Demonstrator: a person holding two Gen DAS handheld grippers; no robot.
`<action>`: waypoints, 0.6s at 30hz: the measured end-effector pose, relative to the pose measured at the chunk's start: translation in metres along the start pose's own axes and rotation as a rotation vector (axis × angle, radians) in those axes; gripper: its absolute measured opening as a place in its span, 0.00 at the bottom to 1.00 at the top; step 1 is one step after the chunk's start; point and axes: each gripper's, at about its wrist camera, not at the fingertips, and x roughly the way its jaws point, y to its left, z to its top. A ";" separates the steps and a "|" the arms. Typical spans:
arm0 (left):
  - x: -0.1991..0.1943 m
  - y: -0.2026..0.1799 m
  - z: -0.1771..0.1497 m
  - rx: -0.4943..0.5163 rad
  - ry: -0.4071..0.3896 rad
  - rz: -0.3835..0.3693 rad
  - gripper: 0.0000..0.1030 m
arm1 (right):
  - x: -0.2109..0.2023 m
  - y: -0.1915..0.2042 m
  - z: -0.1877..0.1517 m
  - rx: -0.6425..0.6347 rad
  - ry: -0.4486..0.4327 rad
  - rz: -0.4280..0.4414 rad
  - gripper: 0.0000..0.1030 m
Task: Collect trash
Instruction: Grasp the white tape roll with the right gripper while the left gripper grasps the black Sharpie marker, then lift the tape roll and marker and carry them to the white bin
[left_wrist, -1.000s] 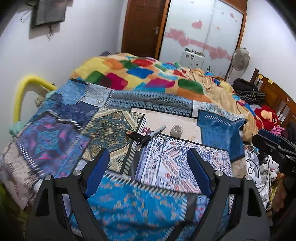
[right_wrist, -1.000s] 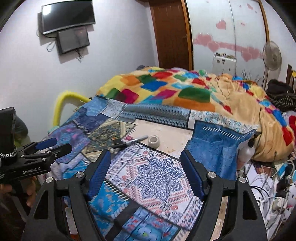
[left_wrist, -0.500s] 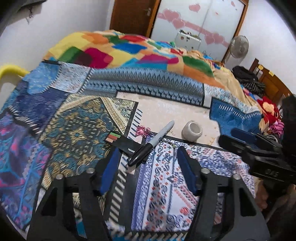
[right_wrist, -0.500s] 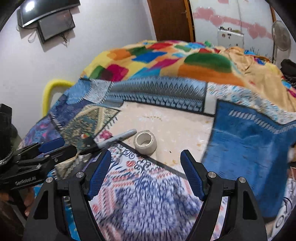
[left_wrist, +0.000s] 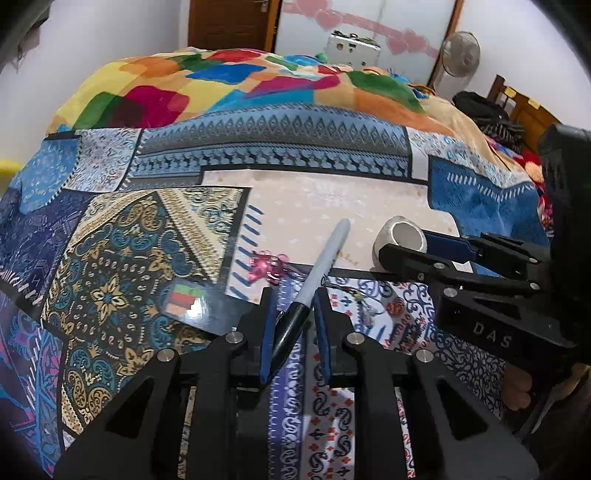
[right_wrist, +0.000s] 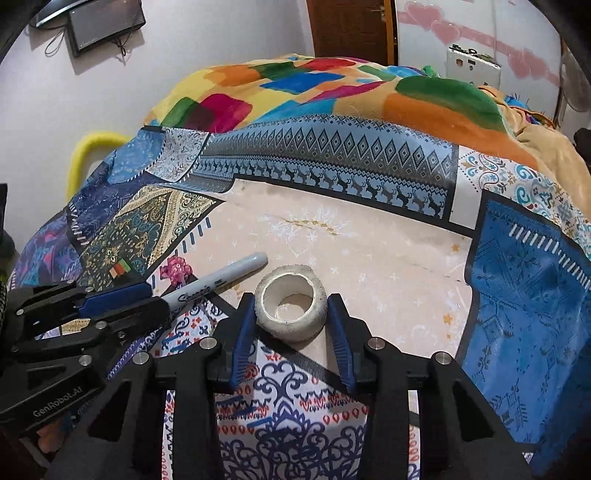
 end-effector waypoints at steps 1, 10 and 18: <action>0.001 -0.003 -0.001 0.011 0.005 0.000 0.18 | -0.003 -0.001 -0.003 0.000 0.000 -0.006 0.35; 0.011 -0.029 -0.003 0.076 0.055 0.038 0.11 | -0.021 -0.014 -0.015 0.040 0.013 -0.038 0.34; -0.008 -0.024 -0.005 -0.050 0.062 -0.015 0.11 | -0.055 -0.022 -0.015 0.090 -0.012 -0.054 0.34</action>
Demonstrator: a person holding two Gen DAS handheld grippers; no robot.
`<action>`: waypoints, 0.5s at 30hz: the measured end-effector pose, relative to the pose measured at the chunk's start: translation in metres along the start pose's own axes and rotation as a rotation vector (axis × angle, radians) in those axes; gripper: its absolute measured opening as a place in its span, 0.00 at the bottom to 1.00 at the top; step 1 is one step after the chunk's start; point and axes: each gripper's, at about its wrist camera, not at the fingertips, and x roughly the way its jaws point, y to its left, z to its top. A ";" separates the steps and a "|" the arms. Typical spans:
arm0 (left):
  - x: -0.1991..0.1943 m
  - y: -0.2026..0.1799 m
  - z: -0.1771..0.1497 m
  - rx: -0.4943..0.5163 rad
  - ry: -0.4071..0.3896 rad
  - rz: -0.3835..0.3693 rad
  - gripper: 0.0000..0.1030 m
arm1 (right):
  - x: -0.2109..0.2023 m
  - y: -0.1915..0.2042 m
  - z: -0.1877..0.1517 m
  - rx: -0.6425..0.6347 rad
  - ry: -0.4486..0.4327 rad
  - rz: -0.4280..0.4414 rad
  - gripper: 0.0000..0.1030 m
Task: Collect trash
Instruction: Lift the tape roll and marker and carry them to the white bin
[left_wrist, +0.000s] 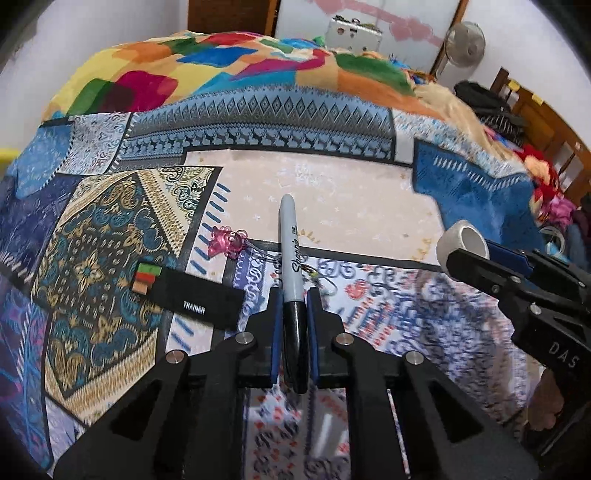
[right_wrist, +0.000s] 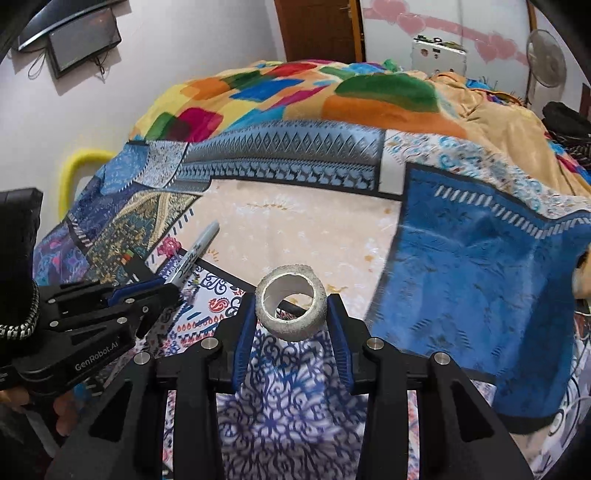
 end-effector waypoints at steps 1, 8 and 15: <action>-0.006 -0.002 -0.001 -0.004 -0.004 -0.005 0.11 | -0.008 0.001 0.001 0.000 -0.008 -0.003 0.34; -0.078 -0.026 -0.007 0.018 -0.082 -0.008 0.11 | -0.067 0.020 0.008 -0.027 -0.082 -0.008 0.34; -0.168 -0.049 -0.017 0.039 -0.181 0.004 0.11 | -0.134 0.051 0.005 -0.073 -0.155 0.012 0.34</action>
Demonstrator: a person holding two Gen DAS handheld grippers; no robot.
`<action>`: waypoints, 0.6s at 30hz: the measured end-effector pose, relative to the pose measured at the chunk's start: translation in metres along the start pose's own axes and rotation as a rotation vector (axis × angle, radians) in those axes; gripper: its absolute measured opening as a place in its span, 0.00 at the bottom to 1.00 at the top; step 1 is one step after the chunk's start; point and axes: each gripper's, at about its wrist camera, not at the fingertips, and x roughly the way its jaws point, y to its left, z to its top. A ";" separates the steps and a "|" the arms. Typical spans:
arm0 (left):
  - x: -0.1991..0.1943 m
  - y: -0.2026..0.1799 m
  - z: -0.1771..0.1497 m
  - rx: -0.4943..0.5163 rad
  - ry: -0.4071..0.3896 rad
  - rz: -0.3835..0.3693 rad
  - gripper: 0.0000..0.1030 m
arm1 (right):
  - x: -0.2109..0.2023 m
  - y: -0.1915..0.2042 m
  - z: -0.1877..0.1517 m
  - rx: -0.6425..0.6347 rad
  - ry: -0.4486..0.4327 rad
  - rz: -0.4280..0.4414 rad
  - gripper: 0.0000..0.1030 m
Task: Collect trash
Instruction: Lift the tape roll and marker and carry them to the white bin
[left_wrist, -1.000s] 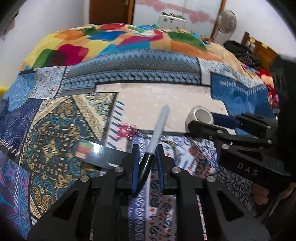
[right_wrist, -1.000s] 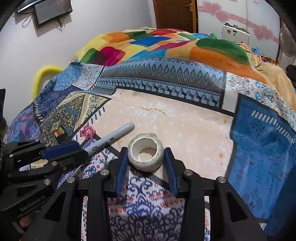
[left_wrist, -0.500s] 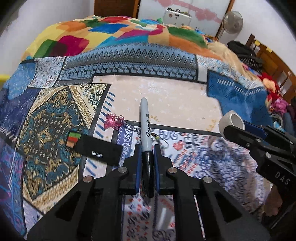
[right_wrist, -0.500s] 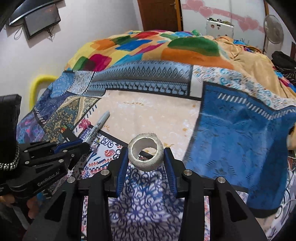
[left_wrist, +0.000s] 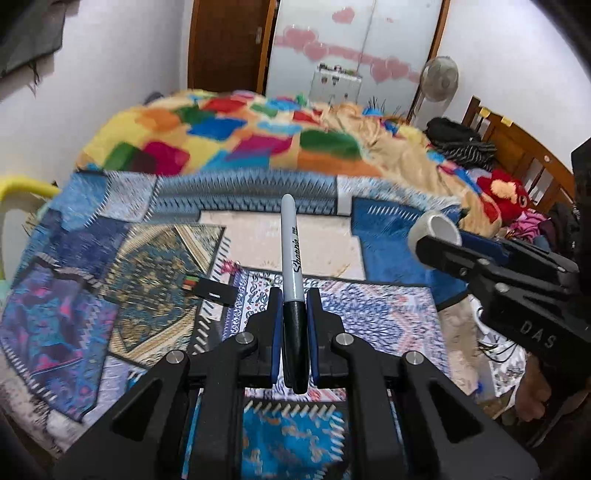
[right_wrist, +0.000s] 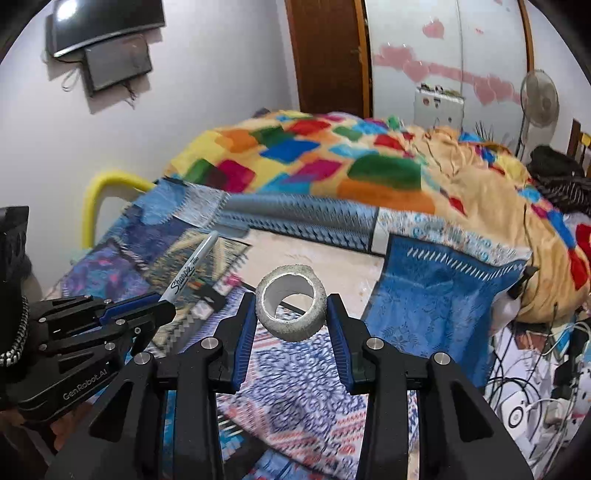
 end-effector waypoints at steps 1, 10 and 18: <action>-0.010 -0.002 0.000 0.001 -0.011 0.000 0.11 | -0.010 0.005 0.001 -0.006 -0.010 0.005 0.34; -0.118 -0.013 -0.022 0.002 -0.116 0.045 0.11 | -0.084 0.055 -0.007 -0.053 -0.081 0.058 0.34; -0.191 0.008 -0.064 -0.058 -0.163 0.094 0.11 | -0.126 0.109 -0.030 -0.099 -0.089 0.136 0.34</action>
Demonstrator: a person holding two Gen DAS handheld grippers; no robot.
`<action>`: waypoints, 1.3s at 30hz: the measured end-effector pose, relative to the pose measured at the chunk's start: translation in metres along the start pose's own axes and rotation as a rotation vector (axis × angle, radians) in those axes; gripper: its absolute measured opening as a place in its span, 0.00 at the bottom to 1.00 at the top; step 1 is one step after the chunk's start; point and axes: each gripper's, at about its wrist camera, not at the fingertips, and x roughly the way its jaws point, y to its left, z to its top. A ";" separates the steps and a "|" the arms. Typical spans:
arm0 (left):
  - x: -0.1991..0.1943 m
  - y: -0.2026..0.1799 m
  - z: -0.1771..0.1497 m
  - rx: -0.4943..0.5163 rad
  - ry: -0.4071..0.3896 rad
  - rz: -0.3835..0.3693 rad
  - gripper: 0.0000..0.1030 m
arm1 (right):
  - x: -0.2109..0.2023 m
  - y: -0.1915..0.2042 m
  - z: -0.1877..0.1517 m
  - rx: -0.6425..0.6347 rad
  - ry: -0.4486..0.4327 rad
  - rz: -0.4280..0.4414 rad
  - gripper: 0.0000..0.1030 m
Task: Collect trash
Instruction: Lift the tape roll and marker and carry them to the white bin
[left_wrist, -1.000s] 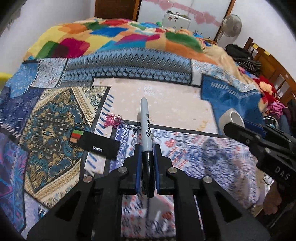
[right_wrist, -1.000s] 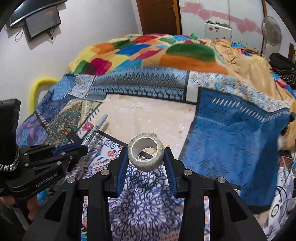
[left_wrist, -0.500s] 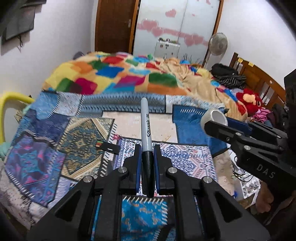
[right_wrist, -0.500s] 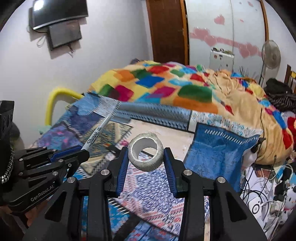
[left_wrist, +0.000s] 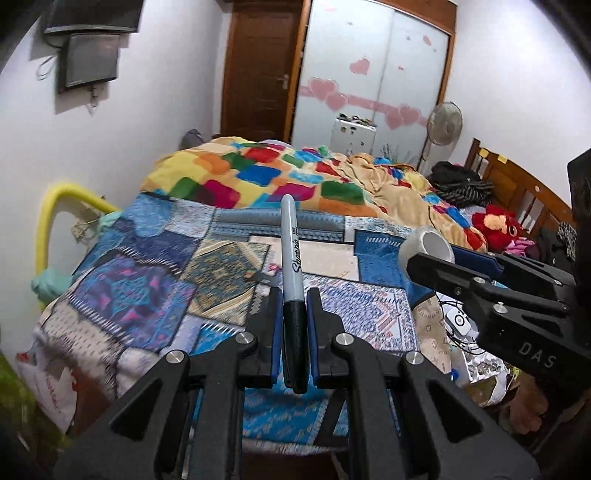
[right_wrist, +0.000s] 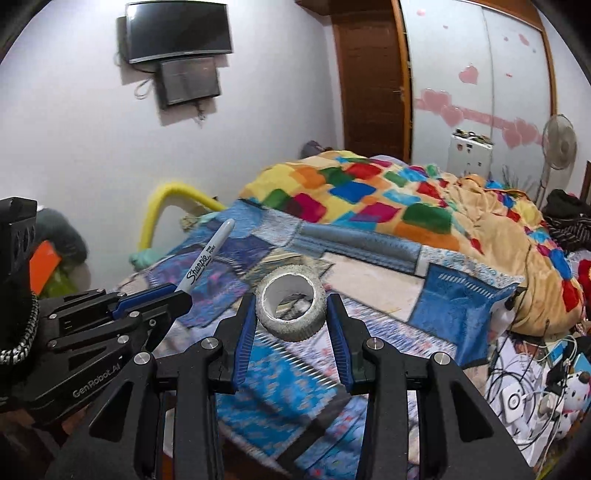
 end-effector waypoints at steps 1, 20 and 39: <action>-0.008 0.005 -0.005 -0.006 -0.003 0.013 0.11 | -0.003 0.007 -0.002 -0.006 0.000 0.009 0.34; -0.117 0.137 -0.142 -0.212 0.068 0.234 0.11 | 0.018 0.160 -0.084 -0.137 0.174 0.216 0.34; -0.051 0.220 -0.299 -0.473 0.396 0.268 0.11 | 0.149 0.226 -0.185 -0.211 0.588 0.265 0.34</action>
